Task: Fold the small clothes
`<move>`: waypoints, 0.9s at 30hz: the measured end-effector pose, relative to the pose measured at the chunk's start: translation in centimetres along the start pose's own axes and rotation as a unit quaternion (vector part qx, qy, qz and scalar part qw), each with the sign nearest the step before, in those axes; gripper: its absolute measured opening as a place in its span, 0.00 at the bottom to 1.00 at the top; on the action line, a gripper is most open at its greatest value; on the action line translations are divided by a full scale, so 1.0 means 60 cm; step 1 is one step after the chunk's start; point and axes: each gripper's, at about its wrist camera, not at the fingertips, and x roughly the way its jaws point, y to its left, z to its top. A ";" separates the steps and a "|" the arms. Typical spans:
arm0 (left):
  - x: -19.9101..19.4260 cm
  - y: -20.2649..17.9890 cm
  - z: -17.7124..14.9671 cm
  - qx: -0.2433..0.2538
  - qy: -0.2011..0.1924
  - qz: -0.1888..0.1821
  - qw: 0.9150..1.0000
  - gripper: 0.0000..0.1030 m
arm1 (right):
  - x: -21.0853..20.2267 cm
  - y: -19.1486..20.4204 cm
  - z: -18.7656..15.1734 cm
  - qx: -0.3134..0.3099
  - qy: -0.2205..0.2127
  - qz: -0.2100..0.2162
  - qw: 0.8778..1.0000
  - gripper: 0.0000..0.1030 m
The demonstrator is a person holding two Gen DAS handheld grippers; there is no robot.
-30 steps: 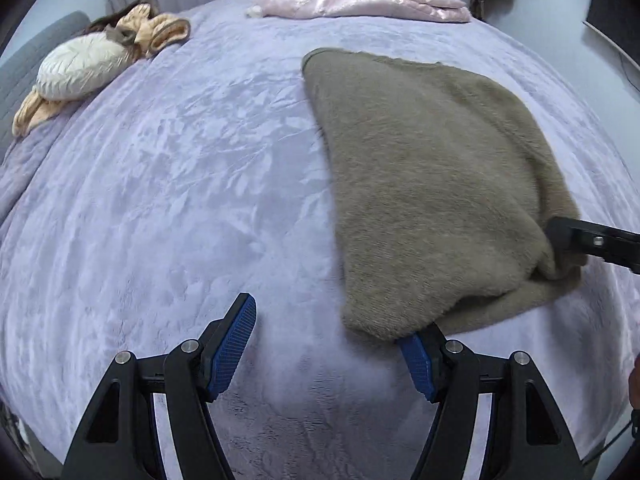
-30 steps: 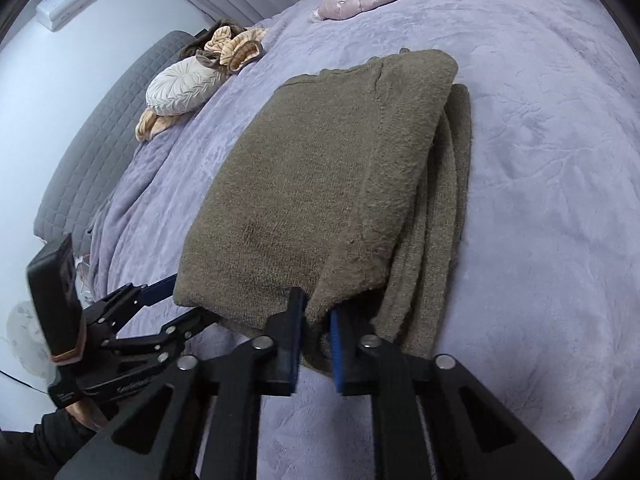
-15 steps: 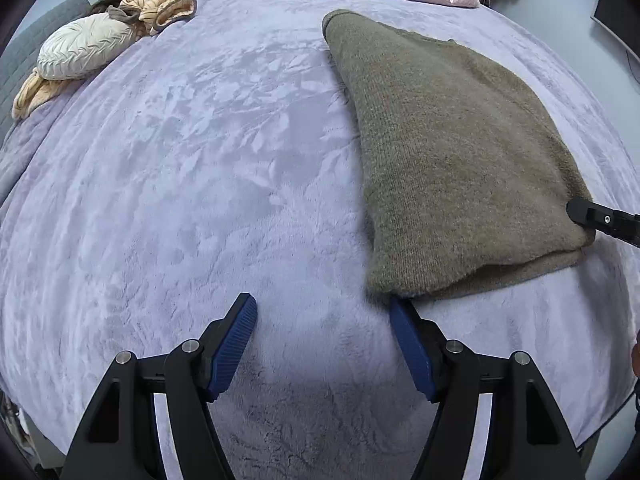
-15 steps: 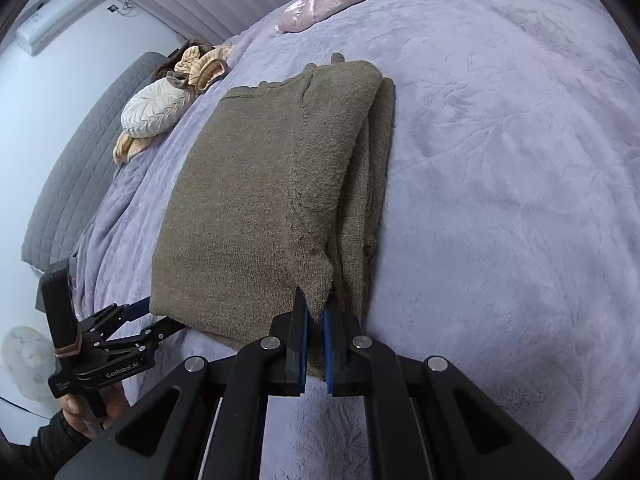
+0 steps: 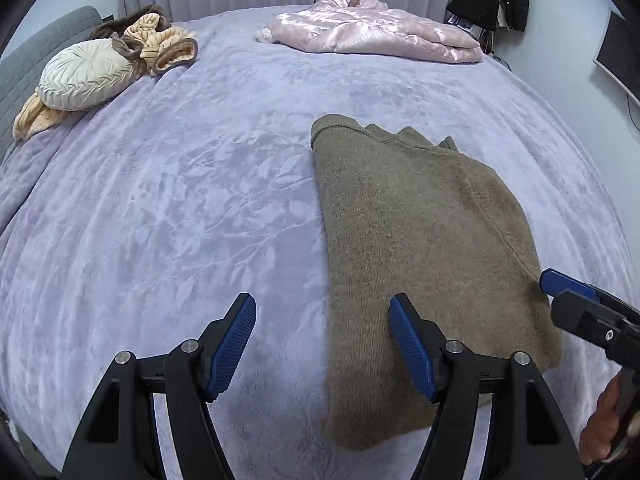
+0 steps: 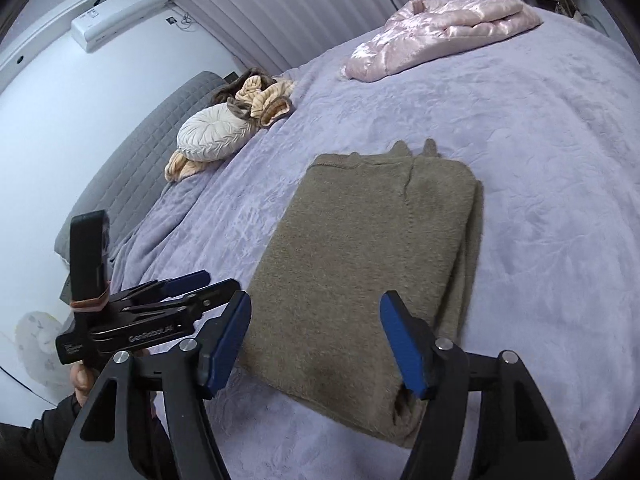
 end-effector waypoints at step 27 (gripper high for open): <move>0.122 -0.013 0.105 0.007 0.036 0.012 0.999 0.87 | 0.090 -0.063 0.074 0.012 0.030 -0.026 0.999 0.73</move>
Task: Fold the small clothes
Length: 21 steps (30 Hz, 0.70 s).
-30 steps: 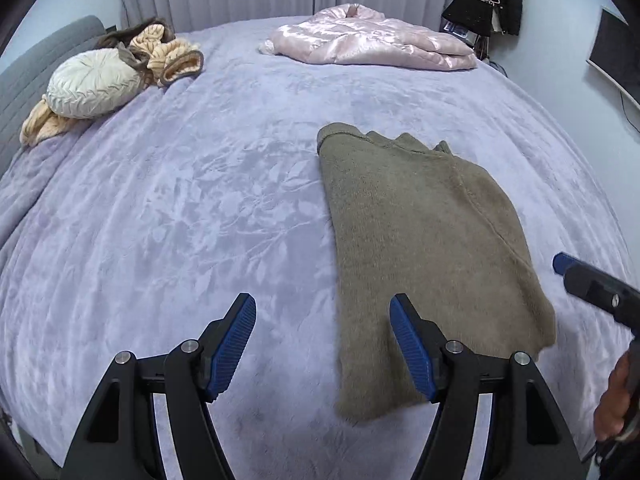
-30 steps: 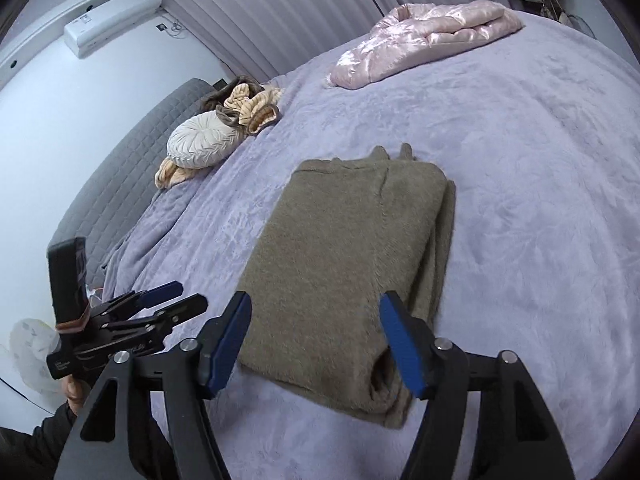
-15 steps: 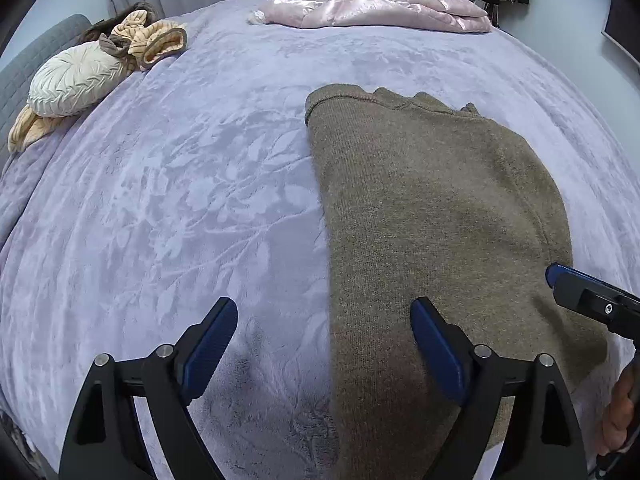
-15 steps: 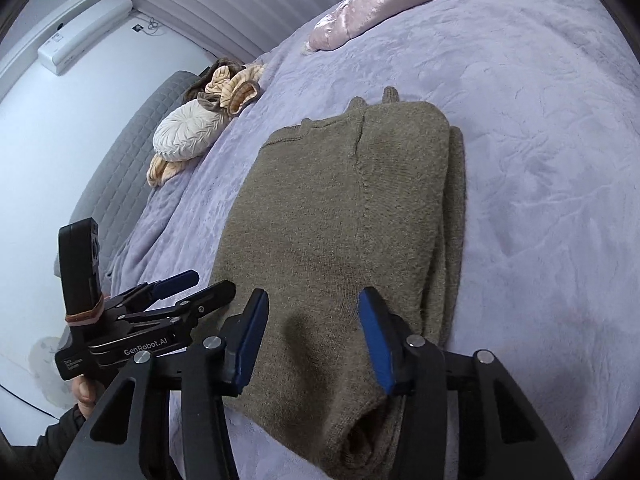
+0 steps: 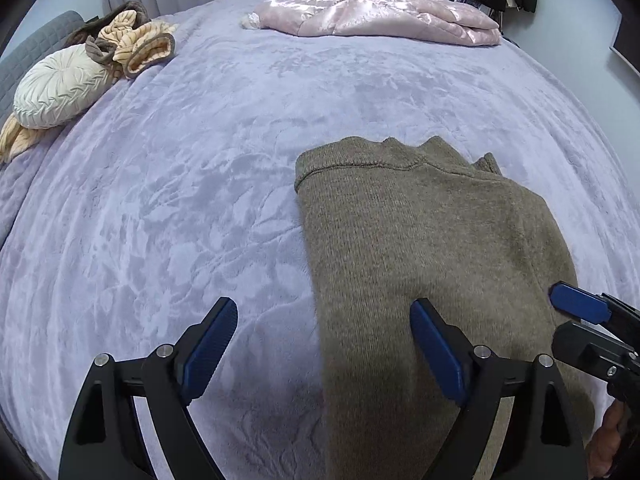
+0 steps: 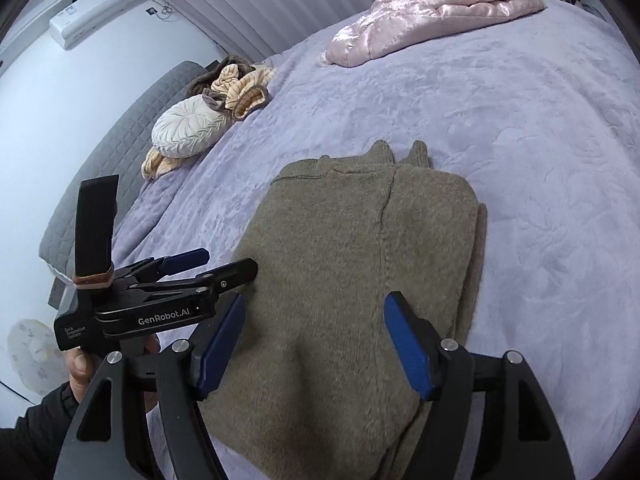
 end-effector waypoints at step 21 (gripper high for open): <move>0.032 0.080 0.087 -0.079 0.015 -0.086 0.993 0.87 | 0.043 -0.084 0.111 0.040 -0.011 -0.050 0.998 0.73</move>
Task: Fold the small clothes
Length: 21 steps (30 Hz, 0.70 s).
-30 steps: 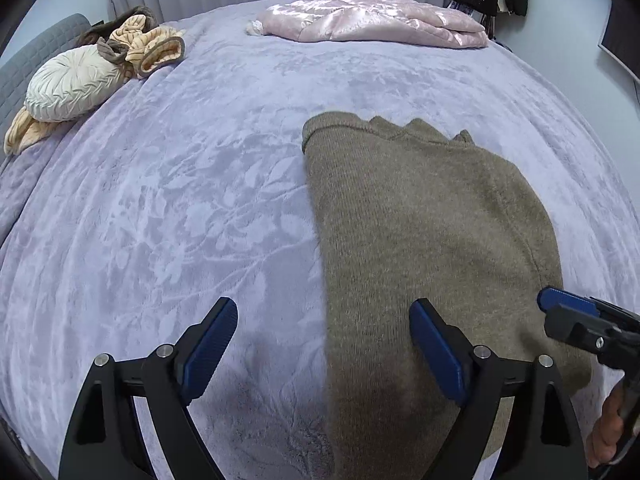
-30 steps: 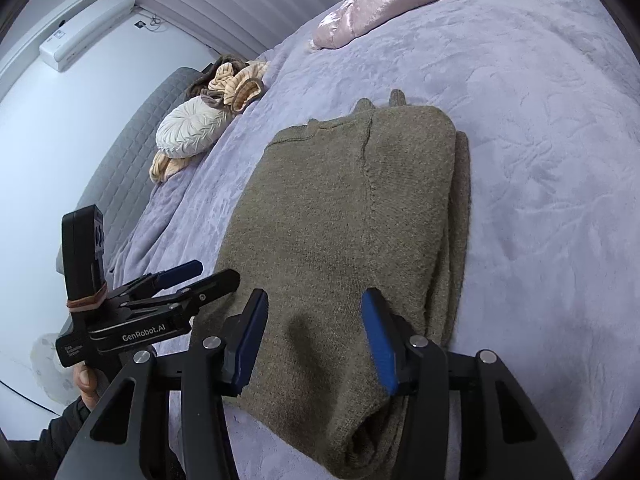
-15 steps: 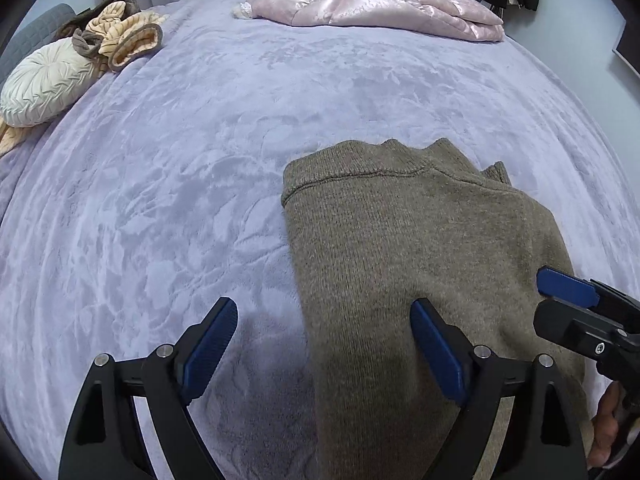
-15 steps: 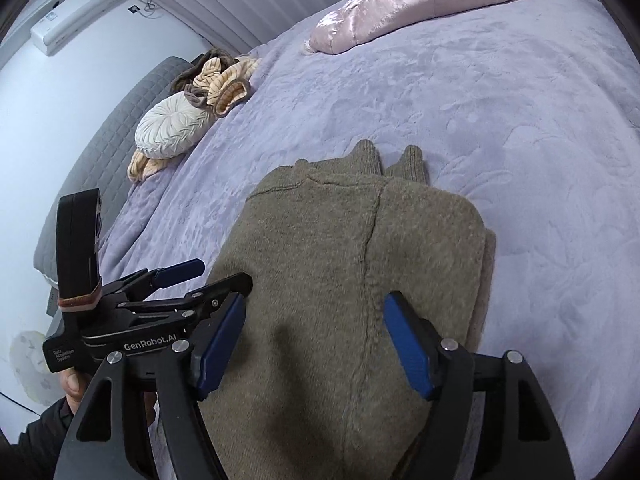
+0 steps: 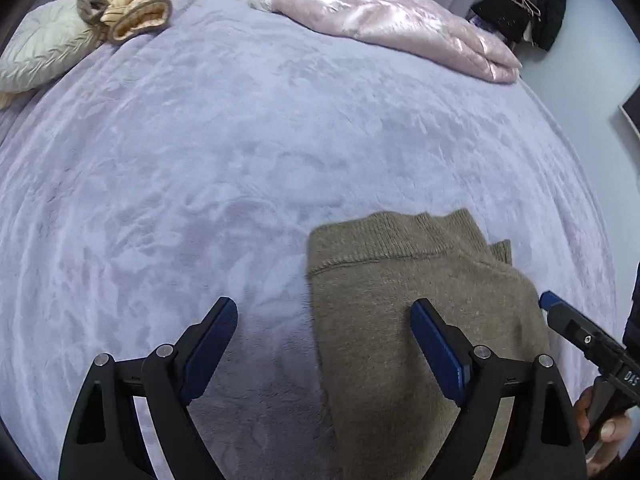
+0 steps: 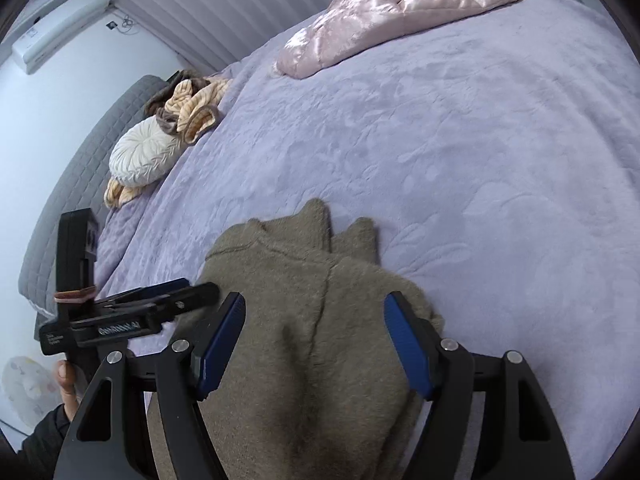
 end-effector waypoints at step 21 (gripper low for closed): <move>-0.119 0.072 -0.162 0.015 -0.009 -0.030 0.999 0.88 | -0.170 0.038 -0.187 -0.002 -0.015 -0.014 1.000 0.80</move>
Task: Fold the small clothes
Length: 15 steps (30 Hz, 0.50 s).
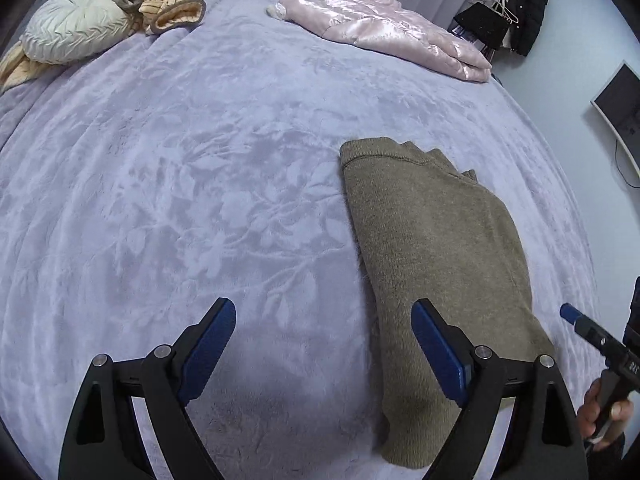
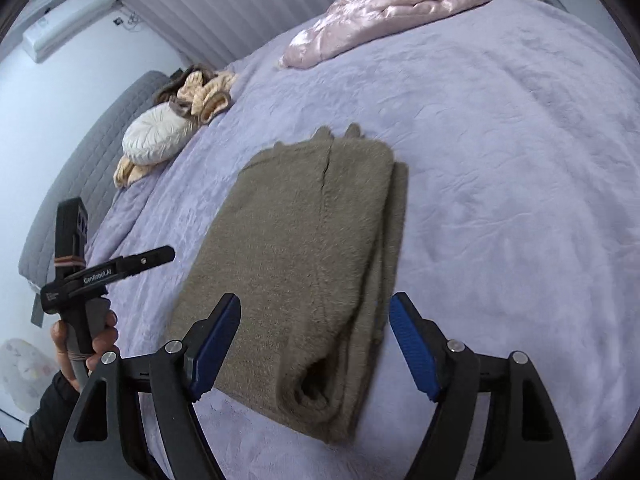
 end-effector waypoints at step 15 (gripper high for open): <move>0.135 -0.088 0.017 0.010 0.121 -0.093 0.988 0.88 | 0.101 -0.055 0.050 0.068 0.076 0.036 0.994 0.81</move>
